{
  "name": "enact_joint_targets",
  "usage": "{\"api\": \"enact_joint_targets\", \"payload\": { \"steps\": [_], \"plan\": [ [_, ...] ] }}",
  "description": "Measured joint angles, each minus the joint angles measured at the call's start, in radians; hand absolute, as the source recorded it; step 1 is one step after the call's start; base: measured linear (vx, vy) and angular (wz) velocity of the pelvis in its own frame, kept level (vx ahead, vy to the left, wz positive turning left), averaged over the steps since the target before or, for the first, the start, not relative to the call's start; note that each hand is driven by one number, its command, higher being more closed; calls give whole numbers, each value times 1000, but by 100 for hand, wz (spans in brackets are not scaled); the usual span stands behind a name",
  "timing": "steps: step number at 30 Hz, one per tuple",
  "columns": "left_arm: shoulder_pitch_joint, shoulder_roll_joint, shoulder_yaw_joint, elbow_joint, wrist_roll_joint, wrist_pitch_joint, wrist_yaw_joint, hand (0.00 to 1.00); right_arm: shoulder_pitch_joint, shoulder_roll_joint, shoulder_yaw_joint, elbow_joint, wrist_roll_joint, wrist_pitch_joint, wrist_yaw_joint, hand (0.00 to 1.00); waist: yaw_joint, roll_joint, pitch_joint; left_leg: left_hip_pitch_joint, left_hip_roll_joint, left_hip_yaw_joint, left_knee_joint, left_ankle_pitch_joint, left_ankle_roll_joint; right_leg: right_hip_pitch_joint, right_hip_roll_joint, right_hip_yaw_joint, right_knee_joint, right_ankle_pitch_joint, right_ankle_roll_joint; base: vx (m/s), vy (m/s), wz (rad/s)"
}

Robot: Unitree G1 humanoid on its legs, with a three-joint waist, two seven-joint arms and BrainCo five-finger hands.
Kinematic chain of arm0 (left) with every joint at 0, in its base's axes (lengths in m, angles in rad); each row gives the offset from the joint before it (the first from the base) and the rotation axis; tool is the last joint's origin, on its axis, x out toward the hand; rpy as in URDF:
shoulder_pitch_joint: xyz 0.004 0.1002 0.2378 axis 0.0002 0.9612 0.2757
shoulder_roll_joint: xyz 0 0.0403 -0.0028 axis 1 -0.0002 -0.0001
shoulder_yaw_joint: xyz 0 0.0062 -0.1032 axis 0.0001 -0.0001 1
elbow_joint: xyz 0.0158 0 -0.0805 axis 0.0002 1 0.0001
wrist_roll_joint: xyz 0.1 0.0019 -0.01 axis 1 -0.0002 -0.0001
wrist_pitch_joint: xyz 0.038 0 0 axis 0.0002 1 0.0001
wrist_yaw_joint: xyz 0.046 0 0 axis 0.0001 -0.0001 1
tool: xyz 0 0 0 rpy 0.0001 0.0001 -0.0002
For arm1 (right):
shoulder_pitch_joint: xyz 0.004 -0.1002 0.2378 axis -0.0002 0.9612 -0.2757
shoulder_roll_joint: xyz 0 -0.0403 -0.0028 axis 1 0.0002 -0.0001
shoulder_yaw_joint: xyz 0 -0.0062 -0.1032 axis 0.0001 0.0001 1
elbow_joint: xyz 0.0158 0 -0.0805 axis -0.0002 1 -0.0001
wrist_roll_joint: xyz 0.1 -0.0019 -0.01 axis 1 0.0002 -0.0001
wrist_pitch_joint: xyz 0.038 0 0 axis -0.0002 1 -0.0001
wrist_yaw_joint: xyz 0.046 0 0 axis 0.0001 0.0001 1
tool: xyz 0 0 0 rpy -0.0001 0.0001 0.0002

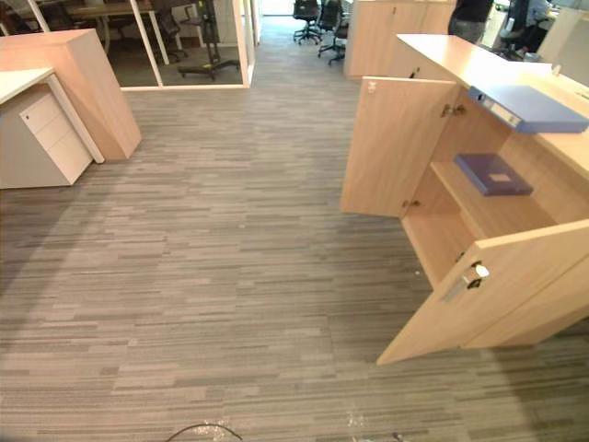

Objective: Walk over to the cabinet, pick up the folder, carry it to the office cabinet, place the folder inside the office cabinet, then close the office cabinet door

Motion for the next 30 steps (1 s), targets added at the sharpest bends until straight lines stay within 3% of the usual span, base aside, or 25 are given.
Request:
{"api": "enact_joint_targets", "payload": {
  "steps": [30],
  "plan": [
    [-3, 4, -24, -5, 79, -23, 54, 0, -4, 3, 4, 0, 9, -3, -26, 0, 4, -5, 10, 12, 1, -4, -21, 5, 0, 6, 1, -6, -5, 2, -3, 0, 0, 0]
  ]
}}
